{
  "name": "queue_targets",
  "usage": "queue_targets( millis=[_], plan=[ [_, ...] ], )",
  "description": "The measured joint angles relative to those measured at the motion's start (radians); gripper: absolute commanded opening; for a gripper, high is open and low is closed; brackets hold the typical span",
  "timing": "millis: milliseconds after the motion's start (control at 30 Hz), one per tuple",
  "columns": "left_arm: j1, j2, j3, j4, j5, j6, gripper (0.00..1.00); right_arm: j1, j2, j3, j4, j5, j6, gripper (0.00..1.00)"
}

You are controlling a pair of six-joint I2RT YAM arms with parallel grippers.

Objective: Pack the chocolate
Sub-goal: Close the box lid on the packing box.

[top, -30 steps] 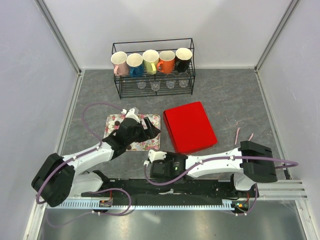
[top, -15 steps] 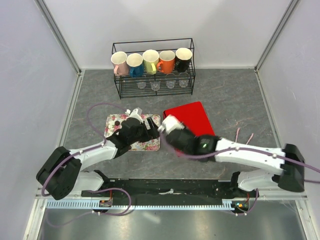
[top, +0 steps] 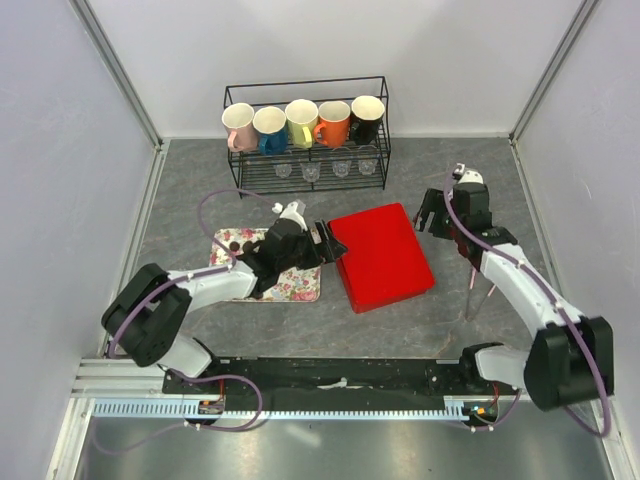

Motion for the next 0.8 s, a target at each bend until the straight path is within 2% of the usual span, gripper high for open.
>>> queue_targets(
  millis=[100, 300, 567, 800],
  plan=[
    [0.000, 0.053, 0.038, 0.005, 0.000, -0.003, 0.92, -0.063, 0.097, -0.007, 0.085, -0.127, 0.037, 0.83],
    [0.000, 0.134, 0.099, 0.005, -0.001, -0.006, 0.92, -0.061, 0.255, -0.007, 0.256, -0.299, 0.059, 0.83],
    [0.000, 0.206, 0.178, 0.005, 0.005, -0.006, 0.92, -0.047, 0.377, -0.007, 0.390, -0.419, 0.067, 0.84],
    [0.001, 0.212, 0.195, -0.019, 0.000, -0.005, 0.92, -0.020, 0.405, 0.000, 0.436, -0.408, 0.028, 0.86]
  ],
)
